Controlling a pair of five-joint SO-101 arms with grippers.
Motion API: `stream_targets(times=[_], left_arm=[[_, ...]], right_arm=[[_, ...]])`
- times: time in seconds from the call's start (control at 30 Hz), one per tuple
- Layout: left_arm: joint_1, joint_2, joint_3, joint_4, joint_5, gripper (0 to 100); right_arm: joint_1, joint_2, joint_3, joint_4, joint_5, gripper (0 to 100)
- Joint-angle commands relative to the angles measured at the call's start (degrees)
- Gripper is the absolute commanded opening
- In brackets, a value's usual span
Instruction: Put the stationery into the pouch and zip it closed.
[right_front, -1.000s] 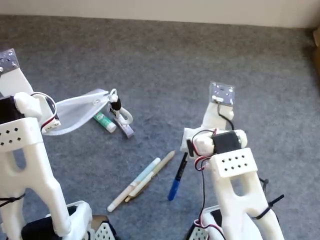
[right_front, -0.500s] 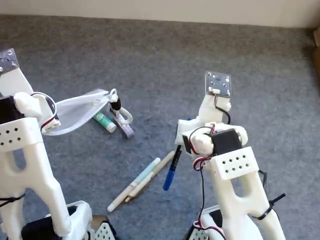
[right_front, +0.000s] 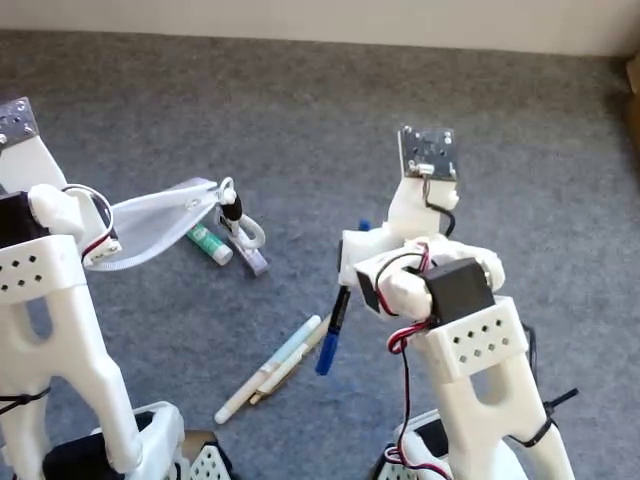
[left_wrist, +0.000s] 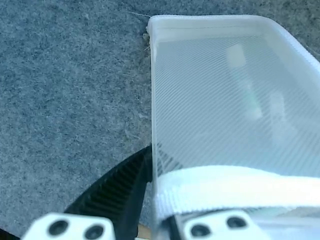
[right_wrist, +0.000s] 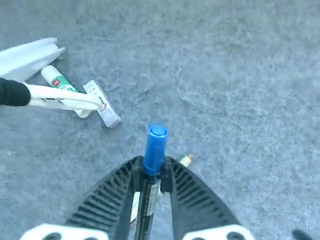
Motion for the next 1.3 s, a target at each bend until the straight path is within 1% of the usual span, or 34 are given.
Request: stream_targets(times=[0.0, 0.43, 0.87, 0.97, 1.07, 1.27], left_arm=[[-1.01, 0.22, 1.27, 0.35, 0.35, 1], [-0.84, 0.13, 1.27, 0.18, 0.44, 1], [-0.84, 0.22, 1.27, 0.18, 0.44, 1], [-0.84, 0.22, 1.27, 0.18, 0.44, 1], [-0.84, 0.22, 1.27, 0.18, 0.44, 1], [-0.84, 0.22, 1.27, 0.18, 0.44, 1]], right_arm=[[-0.57, -1.98, -5.58, 0.22, 0.53, 0.5], [-0.84, -1.98, -13.67, -0.22, 0.79, 0.5], [-11.47, -1.54, -23.78, -0.40, 1.23, 0.5], [-13.49, -1.63, -25.71, -1.36, 6.42, 0.5], [-14.73, -1.98, -26.07, -6.11, 10.55, 0.5], [-17.27, -1.98, -25.89, -17.19, 14.77, 0.5]])
